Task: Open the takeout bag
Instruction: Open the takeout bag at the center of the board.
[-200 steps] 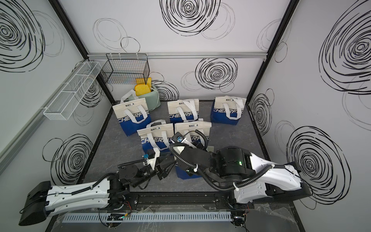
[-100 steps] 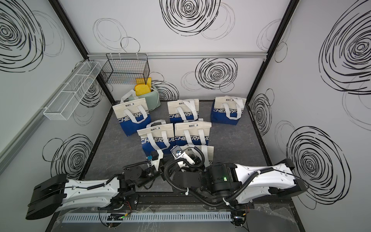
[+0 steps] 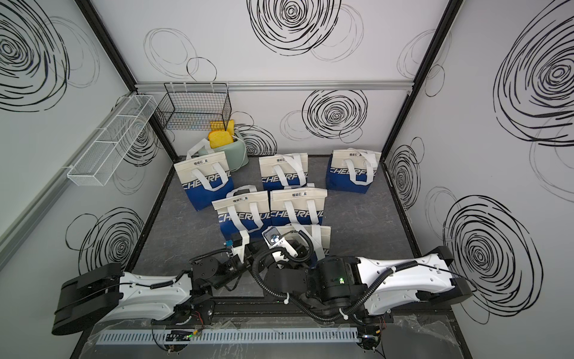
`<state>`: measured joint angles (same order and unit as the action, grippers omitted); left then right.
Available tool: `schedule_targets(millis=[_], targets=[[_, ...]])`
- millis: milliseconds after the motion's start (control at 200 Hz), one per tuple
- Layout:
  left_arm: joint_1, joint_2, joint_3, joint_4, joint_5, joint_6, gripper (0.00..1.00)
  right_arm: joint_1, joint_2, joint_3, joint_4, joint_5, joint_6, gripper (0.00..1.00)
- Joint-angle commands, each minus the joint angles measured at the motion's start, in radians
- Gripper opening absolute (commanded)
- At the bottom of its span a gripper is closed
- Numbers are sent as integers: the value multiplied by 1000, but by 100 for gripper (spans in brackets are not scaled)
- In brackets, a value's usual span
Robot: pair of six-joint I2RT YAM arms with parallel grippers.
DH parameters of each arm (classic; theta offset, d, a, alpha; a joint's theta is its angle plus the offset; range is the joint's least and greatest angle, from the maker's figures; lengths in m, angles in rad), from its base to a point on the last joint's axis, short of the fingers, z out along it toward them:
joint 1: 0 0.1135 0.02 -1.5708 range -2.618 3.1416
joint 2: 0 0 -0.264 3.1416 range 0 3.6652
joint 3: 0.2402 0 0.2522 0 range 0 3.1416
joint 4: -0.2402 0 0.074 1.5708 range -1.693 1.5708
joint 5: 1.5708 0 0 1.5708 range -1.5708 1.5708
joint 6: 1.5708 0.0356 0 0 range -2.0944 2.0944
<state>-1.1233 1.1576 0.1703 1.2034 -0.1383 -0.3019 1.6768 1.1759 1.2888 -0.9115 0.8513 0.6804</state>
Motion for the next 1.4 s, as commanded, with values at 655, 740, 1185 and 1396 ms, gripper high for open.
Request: schedule_targets(millis=[655, 740, 1185, 1396], targets=[[30, 147, 12, 266, 107, -60, 5, -56, 109, -20, -46, 223, 139, 59], [31, 144, 11, 265, 114, -56, 2, -67, 100, -38, 1, 205, 101, 59], [31, 183, 51, 257, 149, -43, 0, -87, 82, -72, 89, 194, 51, 57], [31, 179, 58, 242, 150, -35, 0, -101, 81, -62, 62, 221, 57, 52]])
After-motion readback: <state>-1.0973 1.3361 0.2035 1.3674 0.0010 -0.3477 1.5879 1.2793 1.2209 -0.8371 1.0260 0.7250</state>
